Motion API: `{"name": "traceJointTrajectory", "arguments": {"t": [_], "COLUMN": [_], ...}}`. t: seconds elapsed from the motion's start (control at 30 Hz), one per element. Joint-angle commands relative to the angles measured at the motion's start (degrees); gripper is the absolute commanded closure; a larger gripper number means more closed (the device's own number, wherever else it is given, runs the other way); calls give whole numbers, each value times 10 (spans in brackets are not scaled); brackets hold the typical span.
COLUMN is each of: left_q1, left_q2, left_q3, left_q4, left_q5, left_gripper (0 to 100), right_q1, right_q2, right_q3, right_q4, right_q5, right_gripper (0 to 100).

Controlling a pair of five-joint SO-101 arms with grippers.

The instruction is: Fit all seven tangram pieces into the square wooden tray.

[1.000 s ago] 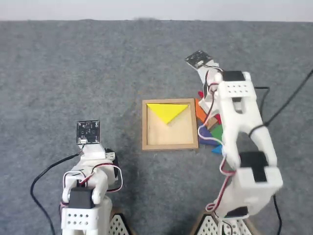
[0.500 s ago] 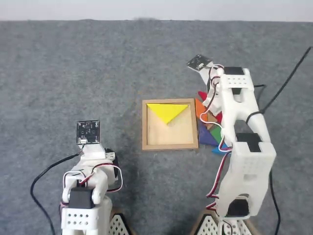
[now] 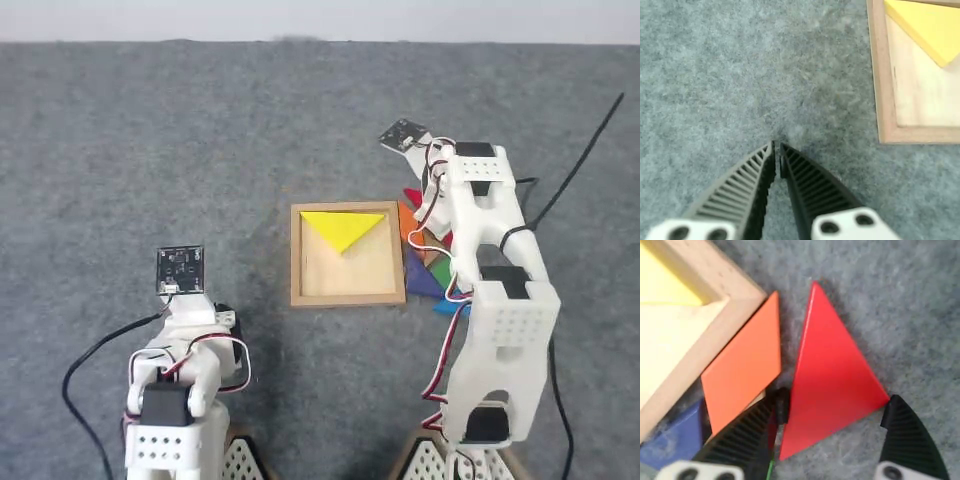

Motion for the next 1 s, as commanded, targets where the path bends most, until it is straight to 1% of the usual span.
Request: {"name": "traceJointTrajectory", "arguments": {"t": [0.0,0.27,0.4,0.73,0.8,0.9,0.97], "left_q1": [-4,-4,-4,-4,-4,-4,-4], "left_q2": [-11,-11,-11,-11,-11,-11,-11], "left_q3": [-7,-7,-7,-7,-7,-7,-7], "left_q4": [3,3,3,3,3,3,3], "left_q5": [-9,-9,-9,-9,-9,-9,-9], "left_gripper": [986,986,986,986,986,986,986], "right_q1": [3,8,8,8,12,19,22], "right_q2": [1,2,3,20,32,32,27], "right_q3": [-29,-29,-25,-26,-26,-28,-28], "right_q4": [-10,-65,-61,-60,-60,-54,-45], "right_q5": [9,11,52,54,54,51,50], "right_gripper": [696,696,695,701,728,797,809]}}
